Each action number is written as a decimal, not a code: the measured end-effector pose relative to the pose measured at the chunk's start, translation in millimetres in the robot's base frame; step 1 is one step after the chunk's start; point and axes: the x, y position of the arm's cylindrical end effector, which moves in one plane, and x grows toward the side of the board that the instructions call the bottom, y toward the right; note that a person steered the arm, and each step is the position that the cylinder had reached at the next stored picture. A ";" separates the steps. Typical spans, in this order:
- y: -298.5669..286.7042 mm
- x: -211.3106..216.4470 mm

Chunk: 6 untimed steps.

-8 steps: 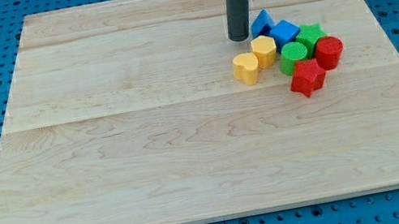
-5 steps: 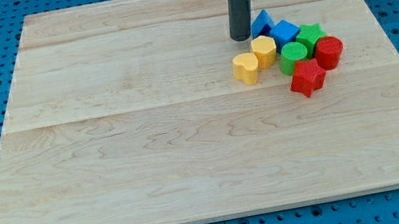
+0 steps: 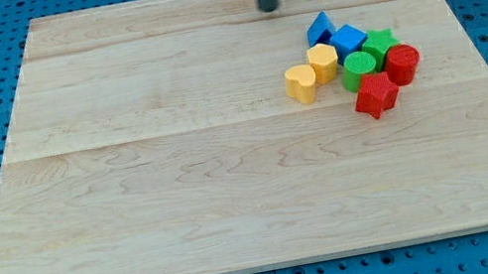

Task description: Touch the blue triangle

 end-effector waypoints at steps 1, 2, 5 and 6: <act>16.6 27.9; 30.3 48.1; 30.3 49.3; 30.3 49.3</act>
